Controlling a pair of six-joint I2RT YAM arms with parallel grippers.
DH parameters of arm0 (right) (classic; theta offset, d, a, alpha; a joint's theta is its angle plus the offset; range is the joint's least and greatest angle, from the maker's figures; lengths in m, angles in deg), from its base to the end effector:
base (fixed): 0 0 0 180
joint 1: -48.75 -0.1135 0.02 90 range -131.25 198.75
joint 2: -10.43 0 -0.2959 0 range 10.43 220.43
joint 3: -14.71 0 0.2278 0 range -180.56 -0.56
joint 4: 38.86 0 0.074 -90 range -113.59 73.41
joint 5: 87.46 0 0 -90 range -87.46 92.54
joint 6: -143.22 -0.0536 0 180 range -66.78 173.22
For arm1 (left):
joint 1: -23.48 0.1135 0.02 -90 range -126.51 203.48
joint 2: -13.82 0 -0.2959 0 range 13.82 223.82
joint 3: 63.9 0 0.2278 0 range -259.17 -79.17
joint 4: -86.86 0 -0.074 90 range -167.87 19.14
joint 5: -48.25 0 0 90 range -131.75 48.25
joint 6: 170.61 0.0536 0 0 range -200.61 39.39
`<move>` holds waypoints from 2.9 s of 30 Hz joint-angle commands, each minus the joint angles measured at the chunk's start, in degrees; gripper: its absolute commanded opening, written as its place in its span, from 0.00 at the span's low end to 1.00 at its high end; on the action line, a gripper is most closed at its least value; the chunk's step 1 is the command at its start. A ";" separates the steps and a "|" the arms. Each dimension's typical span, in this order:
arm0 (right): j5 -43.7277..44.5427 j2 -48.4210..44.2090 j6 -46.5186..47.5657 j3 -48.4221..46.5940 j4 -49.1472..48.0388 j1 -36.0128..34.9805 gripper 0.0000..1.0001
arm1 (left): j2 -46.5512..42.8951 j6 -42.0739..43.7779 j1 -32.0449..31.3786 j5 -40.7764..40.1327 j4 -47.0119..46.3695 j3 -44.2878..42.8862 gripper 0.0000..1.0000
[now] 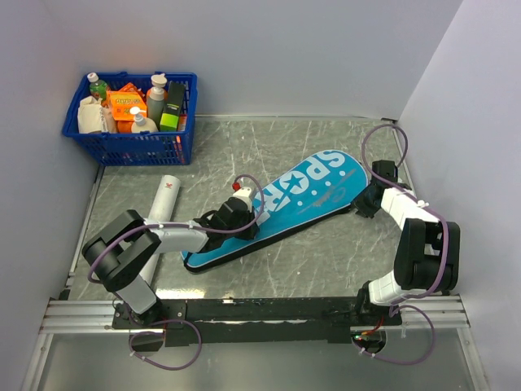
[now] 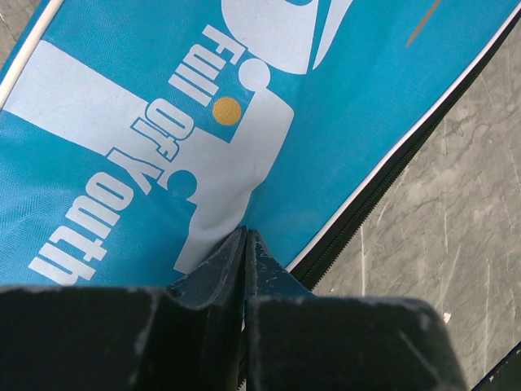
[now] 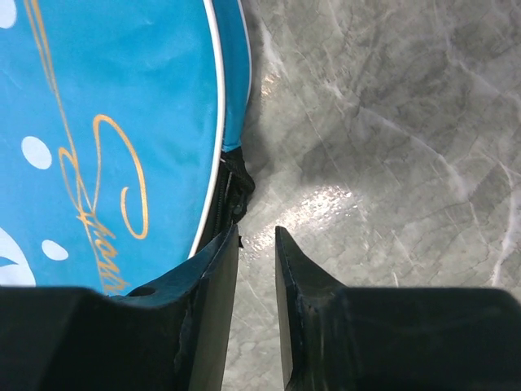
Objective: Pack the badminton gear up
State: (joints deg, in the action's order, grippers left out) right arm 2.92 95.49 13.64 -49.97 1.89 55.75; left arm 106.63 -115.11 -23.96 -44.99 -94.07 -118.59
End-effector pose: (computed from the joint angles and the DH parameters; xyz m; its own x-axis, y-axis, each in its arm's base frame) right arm 0.2676 -0.0332 0.2172 -0.5902 0.7144 -0.3758 0.6502 0.6967 0.3032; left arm 0.2155 -0.2302 0.1913 -0.7362 -0.0343 -0.6759 0.3494 0.8360 -0.4231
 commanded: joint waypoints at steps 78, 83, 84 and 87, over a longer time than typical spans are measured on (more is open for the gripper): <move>-5.30 4.59 -5.69 -7.19 -3.94 -15.79 0.24 | -0.18 1.54 1.74 1.14 -0.05 1.45 0.07; -5.04 6.87 -5.95 -8.42 -4.20 -16.58 0.24 | -0.09 1.63 1.83 1.14 0.04 1.36 0.07; -4.95 7.23 -6.13 -8.51 -4.29 -16.59 0.24 | -0.09 1.63 1.83 1.14 0.04 1.36 0.07; -3.99 8.02 -6.13 -7.99 -4.91 -16.67 0.24 | 0.17 1.72 1.83 1.22 0.21 1.27 0.07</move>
State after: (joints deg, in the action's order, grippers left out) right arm -1.74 102.57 8.09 -56.09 -1.28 39.58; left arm 106.63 -114.26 -22.29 -44.14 -94.18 -117.74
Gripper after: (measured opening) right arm 0.241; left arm 0.073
